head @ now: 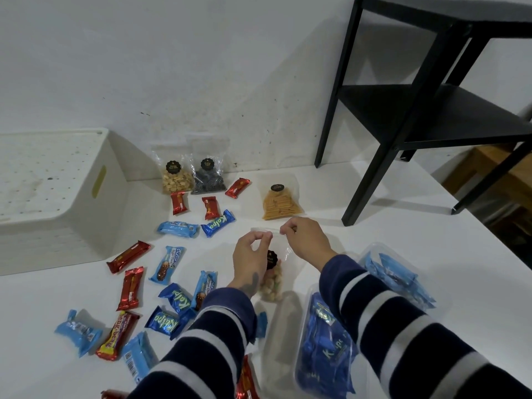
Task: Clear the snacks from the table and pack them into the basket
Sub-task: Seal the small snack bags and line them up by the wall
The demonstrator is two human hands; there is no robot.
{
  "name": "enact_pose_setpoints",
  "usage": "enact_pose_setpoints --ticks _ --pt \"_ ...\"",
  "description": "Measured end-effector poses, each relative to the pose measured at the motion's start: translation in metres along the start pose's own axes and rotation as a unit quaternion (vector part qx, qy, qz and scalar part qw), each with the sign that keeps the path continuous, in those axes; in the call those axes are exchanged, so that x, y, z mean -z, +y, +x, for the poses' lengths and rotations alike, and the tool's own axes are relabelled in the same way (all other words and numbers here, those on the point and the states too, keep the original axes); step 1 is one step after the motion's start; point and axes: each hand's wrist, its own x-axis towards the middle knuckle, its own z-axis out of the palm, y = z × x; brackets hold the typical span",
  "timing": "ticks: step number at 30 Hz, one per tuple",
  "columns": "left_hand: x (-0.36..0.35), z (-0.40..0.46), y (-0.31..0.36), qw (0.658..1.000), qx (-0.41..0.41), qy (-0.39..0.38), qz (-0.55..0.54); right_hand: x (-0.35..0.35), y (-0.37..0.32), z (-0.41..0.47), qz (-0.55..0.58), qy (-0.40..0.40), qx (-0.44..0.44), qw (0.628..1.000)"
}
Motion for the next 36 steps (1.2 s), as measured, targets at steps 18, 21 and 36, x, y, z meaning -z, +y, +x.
enact_pose_setpoints --ticks 18,21,36 --pt "0.032 0.022 -0.045 0.976 -0.064 -0.04 0.202 -0.025 0.015 0.002 0.083 -0.074 0.018 0.994" --pt "0.039 0.046 -0.045 0.908 -0.078 -0.066 0.407 -0.003 0.001 0.028 0.095 -0.046 0.039 0.994" --pt "0.037 0.063 -0.053 0.78 0.012 -0.233 0.581 -0.036 -0.096 0.226 0.162 0.04 0.125 0.978"
